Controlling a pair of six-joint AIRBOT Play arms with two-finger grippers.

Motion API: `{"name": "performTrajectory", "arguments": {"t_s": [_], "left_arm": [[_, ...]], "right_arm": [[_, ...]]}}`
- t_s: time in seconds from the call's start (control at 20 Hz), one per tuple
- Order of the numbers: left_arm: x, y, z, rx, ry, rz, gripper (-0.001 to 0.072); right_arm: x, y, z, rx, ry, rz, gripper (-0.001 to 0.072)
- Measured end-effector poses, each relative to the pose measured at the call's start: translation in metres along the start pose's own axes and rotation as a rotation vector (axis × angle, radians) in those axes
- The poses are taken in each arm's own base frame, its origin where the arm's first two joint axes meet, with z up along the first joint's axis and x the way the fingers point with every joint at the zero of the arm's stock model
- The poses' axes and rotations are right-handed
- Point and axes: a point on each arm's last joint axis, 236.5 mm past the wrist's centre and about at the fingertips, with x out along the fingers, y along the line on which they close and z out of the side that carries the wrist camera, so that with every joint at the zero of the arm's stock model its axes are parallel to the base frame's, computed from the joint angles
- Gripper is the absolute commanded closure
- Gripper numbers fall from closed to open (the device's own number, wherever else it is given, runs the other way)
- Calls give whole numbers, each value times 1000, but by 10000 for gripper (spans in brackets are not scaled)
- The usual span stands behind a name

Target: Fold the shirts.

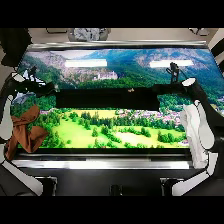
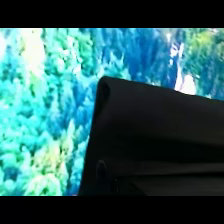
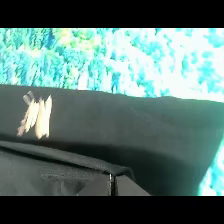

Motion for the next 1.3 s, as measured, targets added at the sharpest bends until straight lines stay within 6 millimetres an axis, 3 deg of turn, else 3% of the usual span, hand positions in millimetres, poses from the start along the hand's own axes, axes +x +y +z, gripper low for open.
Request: {"name": "performTrajectory", "arguments": {"t_s": [0.05, 0.1, 0.15, 0.2, 0.25, 0.3, 0.5, 0.7, 0.9, 1.05, 1.25, 1.3], "left_arm": [[6, 2, -2, -7, 11, -2, 660], [11, 3, -3, -14, 19, -7, 468], [14, 4, -3, -18, 23, -9, 139], [16, 4, -3, -24, 26, -14, -8], [15, 2, -3, -32, 27, -22, -9], [12, 1, -2, -33, 24, -28, -9], [-18, -7, 7, -20, 5, -47, -8], [-61, -30, 15, 26, -45, -60, -8], [-104, -69, 19, 99, -113, -75, -8], [-131, -104, 16, 165, -156, -93, -8], [-150, -150, 4, 251, -184, -122, -8], [-151, -161, 0, 271, -182, -131, -7]], "right_arm": [[6, -1, -1, -5, 1, -7, 674], [9, -3, -2, -9, 1, -14, 640], [12, -4, -3, -14, 5, -17, 394], [11, -5, -3, -20, 5, -21, 137], [8, -6, 0, -28, 3, -22, 38], [2, -7, 3, -43, 3, -22, 12], [-41, -43, 6, -73, 50, -80, -4], [-61, -79, -29, 25, 177, -82, -5], [-42, -71, -55, 150, 245, 35, -5], [-23, -56, -57, 238, 234, 136, -5], [1, -26, -58, 281, 240, 213, 6], [7, -16, -59, 278, 245, 227, 53]]}}
